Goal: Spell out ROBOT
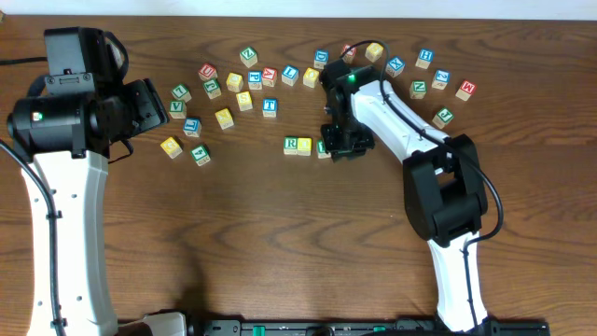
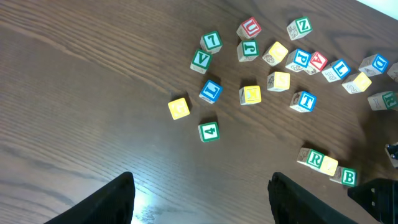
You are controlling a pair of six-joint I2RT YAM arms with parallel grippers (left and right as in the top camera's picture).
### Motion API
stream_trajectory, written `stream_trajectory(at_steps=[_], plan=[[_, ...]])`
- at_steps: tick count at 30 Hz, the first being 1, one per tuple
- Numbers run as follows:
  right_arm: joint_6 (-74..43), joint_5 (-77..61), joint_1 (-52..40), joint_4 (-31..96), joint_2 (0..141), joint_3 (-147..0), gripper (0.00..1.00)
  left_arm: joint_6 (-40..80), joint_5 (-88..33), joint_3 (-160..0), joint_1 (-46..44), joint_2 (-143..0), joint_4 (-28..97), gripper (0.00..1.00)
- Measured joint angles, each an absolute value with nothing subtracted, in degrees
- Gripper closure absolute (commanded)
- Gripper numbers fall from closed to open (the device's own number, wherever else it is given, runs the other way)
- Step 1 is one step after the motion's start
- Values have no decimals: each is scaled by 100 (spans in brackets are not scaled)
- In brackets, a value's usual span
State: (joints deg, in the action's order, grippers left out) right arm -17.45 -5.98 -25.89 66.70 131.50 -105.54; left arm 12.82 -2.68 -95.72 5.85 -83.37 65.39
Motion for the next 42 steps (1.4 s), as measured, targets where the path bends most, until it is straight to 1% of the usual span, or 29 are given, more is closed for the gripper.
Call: stream_trajectory(at_steps=[7, 11, 16, 23, 28, 37, 42], plan=[[-1756, -596, -2700, 6377, 13150, -10551, 71, 1282, -268, -9572, 585, -8337, 6539, 32], [-1756, -598, -2742, 6359, 13150, -10551, 78, 1282, -268, -9572, 585, -8337, 6539, 32], [-1774, -598, -2755, 6451, 13150, -10551, 81, 1282, -268, -9572, 585, -8337, 6539, 32], [-1774, -596, -2696, 6499, 13091, -10547, 80, 1282, -268, -9572, 585, -8337, 6539, 32], [-1774, -467, -2624, 6077, 12855, -10543, 78, 1282, -268, -9572, 585, -8337, 6536, 32], [-1774, -69, -2620, 4886, 12796, -10534, 81, 1282, -268, -9572, 585, -8337, 6536, 32], [-1756, -19, -2692, 4654, 12796, -10534, 82, 1282, -268, -9572, 585, -8337, 6534, 32]])
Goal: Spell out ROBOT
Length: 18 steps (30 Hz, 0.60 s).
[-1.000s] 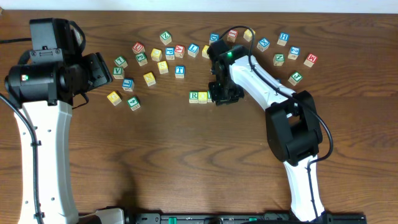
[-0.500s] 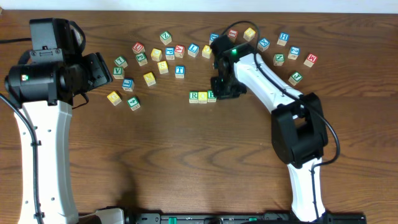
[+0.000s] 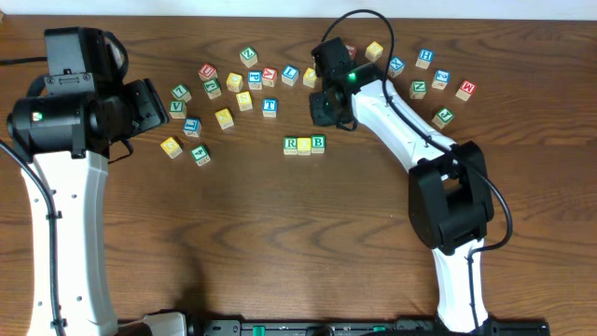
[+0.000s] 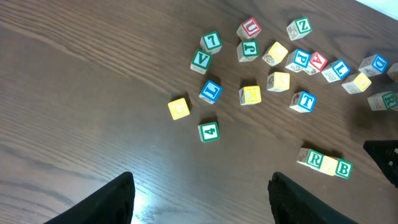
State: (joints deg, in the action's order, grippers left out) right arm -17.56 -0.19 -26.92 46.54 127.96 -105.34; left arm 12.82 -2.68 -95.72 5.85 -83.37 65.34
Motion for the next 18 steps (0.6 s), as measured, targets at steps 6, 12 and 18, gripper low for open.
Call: stream_trajectory(at_steps=[6, 12, 18], plan=[[-1723, -21, -2762, 4650, 12866, -10534, 92, 1282, -268, -9572, 585, -8337, 6536, 32], [-1647, -89, -2762, 4626, 12993, -10532, 99, 1282, -268, -9570, 585, -8337, 6534, 32], [-1588, -158, -2794, 4650, 12993, -10530, 99, 1282, -268, -9572, 585, -8337, 6536, 32]])
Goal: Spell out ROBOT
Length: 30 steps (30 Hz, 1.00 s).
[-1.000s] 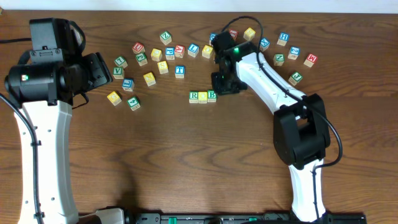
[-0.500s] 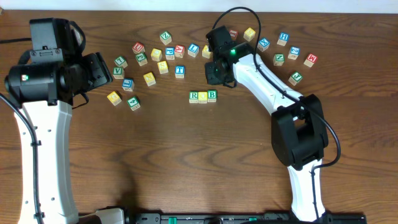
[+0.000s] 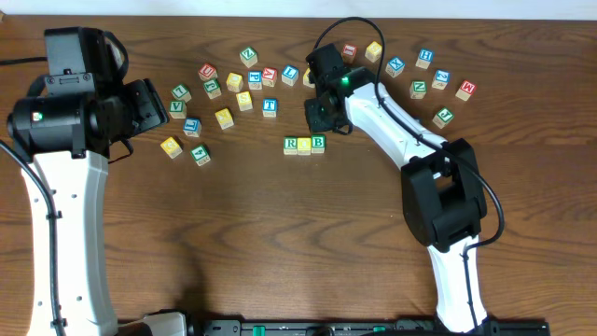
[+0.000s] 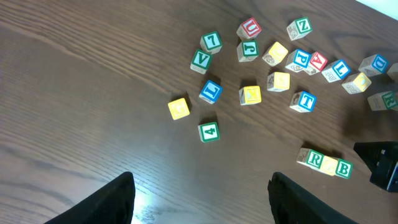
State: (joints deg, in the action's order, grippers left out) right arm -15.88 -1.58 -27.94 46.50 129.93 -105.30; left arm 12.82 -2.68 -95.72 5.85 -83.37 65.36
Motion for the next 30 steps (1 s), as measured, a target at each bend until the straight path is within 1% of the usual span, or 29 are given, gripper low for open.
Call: stream_trajectory(at_steps=[8, 30], plan=[[-1586, -285, -2963, 4775, 12993, -10530, 99, 1282, -268, -9572, 585, -8337, 6536, 32], [-1586, -322, -2993, 4910, 12993, -10530, 99, 1282, -268, -9572, 585, -8337, 6536, 32]])
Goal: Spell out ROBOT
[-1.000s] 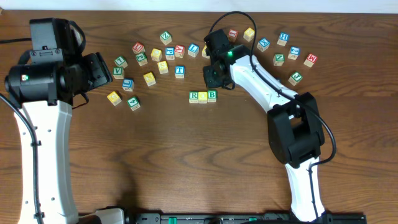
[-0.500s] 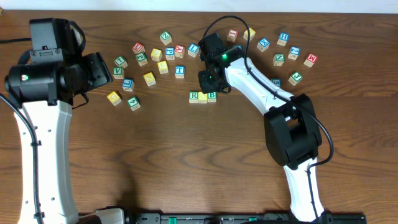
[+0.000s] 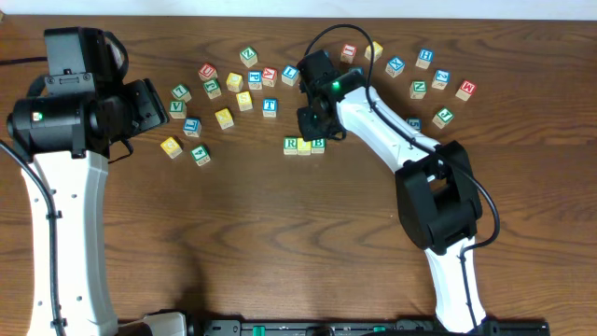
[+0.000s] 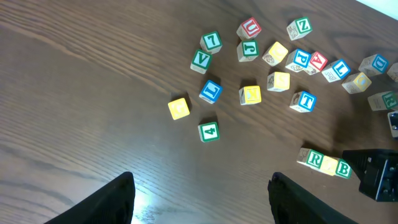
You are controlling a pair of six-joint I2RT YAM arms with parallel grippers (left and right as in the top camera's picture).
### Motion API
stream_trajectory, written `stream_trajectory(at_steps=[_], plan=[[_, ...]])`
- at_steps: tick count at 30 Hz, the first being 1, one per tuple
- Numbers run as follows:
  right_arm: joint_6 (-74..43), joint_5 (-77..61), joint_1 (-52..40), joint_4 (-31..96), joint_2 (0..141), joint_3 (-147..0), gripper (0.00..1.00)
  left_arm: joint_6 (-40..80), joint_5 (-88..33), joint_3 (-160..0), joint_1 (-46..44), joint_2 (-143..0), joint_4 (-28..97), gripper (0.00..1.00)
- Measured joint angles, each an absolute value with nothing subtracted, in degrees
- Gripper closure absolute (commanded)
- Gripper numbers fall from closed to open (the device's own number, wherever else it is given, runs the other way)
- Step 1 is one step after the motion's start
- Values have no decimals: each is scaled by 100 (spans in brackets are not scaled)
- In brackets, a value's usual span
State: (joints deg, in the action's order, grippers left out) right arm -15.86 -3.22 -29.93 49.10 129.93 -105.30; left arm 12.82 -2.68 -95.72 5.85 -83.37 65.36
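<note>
A short row of blocks lies mid-table: green R [image 3: 290, 145], a yellow block [image 3: 304, 146] and green B [image 3: 318, 144]; the same row ends in the B block [image 4: 344, 168] in the left wrist view. My right gripper [image 3: 311, 121] hangs just behind the row; how its jaws stand does not show. A blue T block [image 3: 270, 106] lies left of it among loose blocks. My left gripper [image 4: 202, 208] is open and empty, high above bare wood at the left.
Loose letter blocks lie scattered behind the row, among them a yellow one [image 3: 224, 118], a green 4 [image 4: 209, 131] and a red U [image 4: 249, 28]. More lie at the back right, such as the blue H [image 3: 425, 57] and red W [image 3: 465, 90].
My right gripper has shifted a little left and toward the front, from behind the B block to just behind the R-to-B row. The blocks and the left arm are unchanged.
At first my right gripper was down at the right end of the row, at the B block, which sat slightly off line. Then B lay flush in the row and the gripper was away behind it. It has since come nearer the row.
</note>
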Motion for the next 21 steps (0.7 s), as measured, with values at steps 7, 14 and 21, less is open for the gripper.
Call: stream_trajectory(at_steps=[7, 14, 21], plan=[[-1586, -322, -3009, 4960, 12993, -10530, 99, 1282, -268, -9572, 585, -8337, 6536, 32], [-1586, -322, -3030, 4984, 12993, -10530, 99, 1282, -268, -9572, 585, -8337, 6536, 32], [-1586, -325, -3089, 4993, 12993, -10530, 99, 1282, -268, -9572, 585, -8337, 6536, 32]])
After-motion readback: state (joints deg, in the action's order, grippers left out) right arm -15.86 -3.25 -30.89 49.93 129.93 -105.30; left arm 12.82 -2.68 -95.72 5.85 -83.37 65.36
